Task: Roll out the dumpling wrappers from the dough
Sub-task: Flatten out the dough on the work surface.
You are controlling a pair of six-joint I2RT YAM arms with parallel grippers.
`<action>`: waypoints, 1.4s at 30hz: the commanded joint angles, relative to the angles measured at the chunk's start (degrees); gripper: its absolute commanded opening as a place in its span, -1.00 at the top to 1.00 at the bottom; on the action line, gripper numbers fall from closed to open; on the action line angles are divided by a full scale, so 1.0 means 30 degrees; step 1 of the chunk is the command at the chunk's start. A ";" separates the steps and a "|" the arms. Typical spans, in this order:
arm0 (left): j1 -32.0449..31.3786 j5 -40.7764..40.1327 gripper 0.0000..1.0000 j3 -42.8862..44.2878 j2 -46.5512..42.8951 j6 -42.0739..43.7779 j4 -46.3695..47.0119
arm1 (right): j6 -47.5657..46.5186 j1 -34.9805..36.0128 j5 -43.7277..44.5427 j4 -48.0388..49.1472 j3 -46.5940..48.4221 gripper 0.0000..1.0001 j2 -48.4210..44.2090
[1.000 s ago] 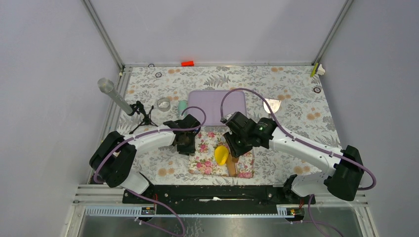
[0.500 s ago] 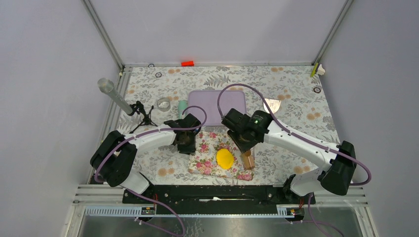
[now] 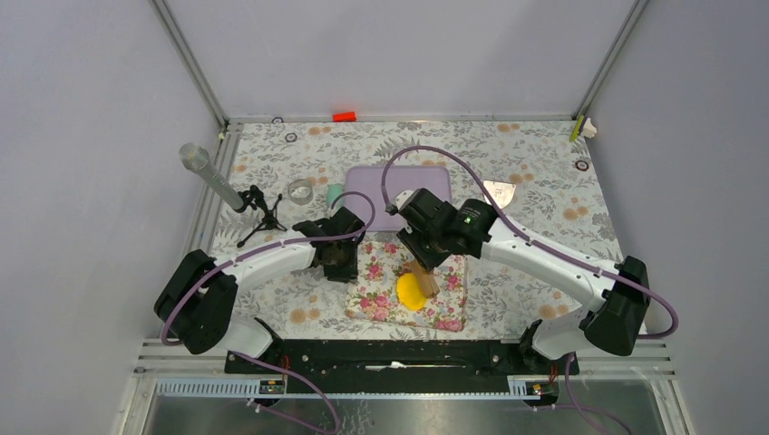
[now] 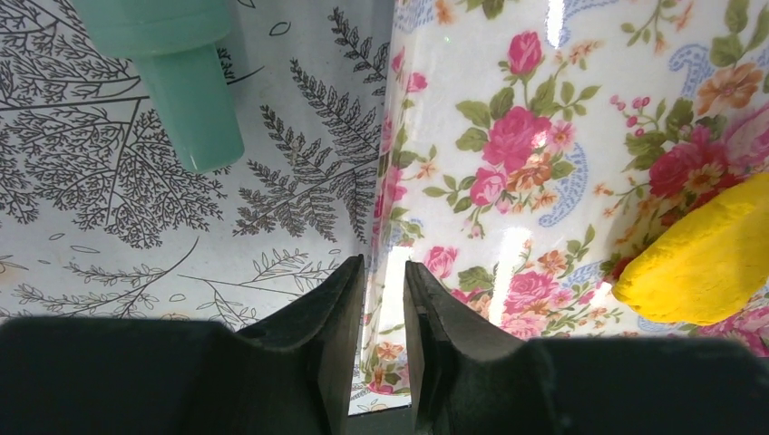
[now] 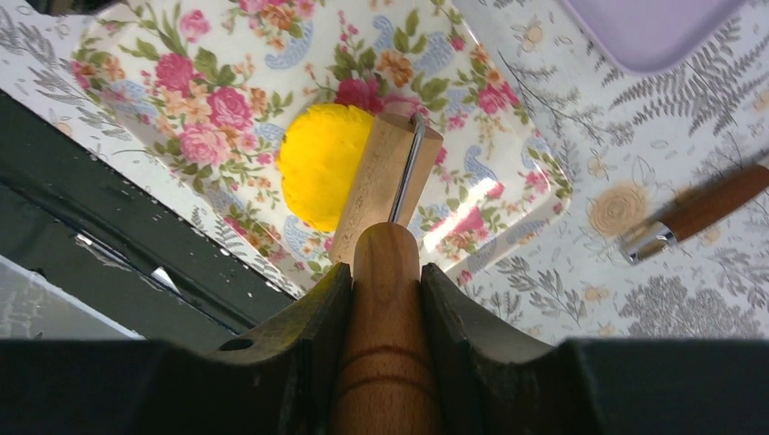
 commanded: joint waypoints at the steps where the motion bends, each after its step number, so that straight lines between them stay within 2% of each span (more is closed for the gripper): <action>1: 0.0021 -0.0196 0.43 -0.0267 -0.0130 -0.0222 0.0130 | -0.1047 0.0126 -0.1325 0.1727 0.0249 1.00 0.0054; 8: 0.0123 0.0020 0.43 -0.0858 0.0166 -0.0587 0.0742 | -0.1161 0.0160 -0.2291 0.2309 -0.0495 1.00 0.0265; 18: 0.0268 -0.0372 0.44 -0.0837 -0.0130 -0.0579 0.0567 | -0.0735 0.0161 -0.2089 0.3182 -0.3731 1.00 0.0481; 21: 0.0382 -0.0379 0.44 -0.0852 -0.0198 -0.0550 0.0541 | -0.0719 0.0186 -0.2945 0.3291 -0.4082 1.00 0.0695; 42: 0.1046 -0.0387 0.45 -0.1116 -0.0515 -0.0257 0.0423 | 0.0683 0.0249 -0.4082 0.5745 -0.6764 1.00 0.1268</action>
